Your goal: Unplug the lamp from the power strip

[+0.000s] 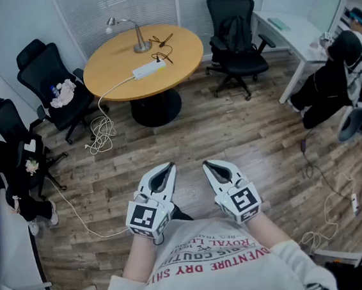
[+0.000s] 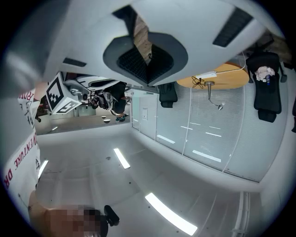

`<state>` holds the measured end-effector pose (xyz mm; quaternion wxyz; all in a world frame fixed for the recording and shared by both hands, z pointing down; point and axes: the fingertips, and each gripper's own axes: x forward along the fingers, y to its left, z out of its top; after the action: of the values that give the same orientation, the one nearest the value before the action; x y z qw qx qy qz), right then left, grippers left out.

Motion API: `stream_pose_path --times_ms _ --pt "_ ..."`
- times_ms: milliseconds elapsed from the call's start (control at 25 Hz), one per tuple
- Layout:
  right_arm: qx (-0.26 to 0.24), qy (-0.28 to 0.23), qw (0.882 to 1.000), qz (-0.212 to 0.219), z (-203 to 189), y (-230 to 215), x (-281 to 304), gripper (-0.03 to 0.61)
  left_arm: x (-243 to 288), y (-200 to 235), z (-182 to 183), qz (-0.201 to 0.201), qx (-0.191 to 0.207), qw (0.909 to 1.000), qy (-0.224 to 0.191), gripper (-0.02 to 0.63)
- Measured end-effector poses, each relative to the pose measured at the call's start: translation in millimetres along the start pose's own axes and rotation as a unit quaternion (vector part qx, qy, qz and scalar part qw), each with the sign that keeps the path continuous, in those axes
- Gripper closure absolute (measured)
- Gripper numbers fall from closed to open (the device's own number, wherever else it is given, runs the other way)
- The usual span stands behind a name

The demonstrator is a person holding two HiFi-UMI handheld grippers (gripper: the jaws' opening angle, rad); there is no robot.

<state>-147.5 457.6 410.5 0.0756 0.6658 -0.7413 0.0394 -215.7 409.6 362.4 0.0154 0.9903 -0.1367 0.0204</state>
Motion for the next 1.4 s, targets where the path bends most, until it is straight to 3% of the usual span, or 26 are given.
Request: stream_pose_path --times_ms 440,840,1400 --pt "0.009 0.002 1.000 -0.013 -4.0 -3.5 5.9 0.549 1.9 10.2 -9.2 0.000 -0.009 1.0000 0.004 0.586" --pt "0.049 0.008 0.998 -0.024 -13.9 -18.8 31.7 0.548 12.1 39.5 -27.5 0.013 -0.033 0.9991 0.025 0.586" --pt "0.043 0.038 0.998 -0.038 3.9 -72.6 171.2 0.548 92.9 181.5 -20.4 0.004 -0.049 0.9984 0.029 0.586"
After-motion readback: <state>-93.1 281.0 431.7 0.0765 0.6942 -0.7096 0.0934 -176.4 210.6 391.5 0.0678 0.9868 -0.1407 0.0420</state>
